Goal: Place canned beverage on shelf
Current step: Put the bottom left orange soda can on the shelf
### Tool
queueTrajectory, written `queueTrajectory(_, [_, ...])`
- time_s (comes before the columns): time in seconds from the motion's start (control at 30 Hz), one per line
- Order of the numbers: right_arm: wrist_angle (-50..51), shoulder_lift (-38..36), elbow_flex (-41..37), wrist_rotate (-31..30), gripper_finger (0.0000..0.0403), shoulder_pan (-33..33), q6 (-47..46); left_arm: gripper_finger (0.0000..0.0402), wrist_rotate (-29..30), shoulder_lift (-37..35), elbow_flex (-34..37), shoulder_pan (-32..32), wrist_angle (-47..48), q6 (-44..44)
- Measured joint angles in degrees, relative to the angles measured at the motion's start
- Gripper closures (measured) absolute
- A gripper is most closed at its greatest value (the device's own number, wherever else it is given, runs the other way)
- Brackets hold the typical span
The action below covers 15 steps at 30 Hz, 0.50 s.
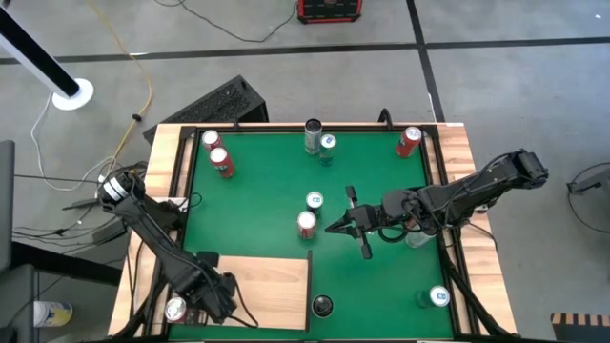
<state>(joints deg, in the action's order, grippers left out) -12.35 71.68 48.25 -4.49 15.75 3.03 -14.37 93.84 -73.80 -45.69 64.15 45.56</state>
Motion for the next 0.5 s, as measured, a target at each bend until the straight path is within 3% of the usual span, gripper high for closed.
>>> queueTrajectory(0.5, [0.0, 0.0, 0.0, 0.0, 0.0367, 0.0, 0.0, 0.0401, -5.1, 0.0, 2.7, -0.2, -2.4, 1.6])
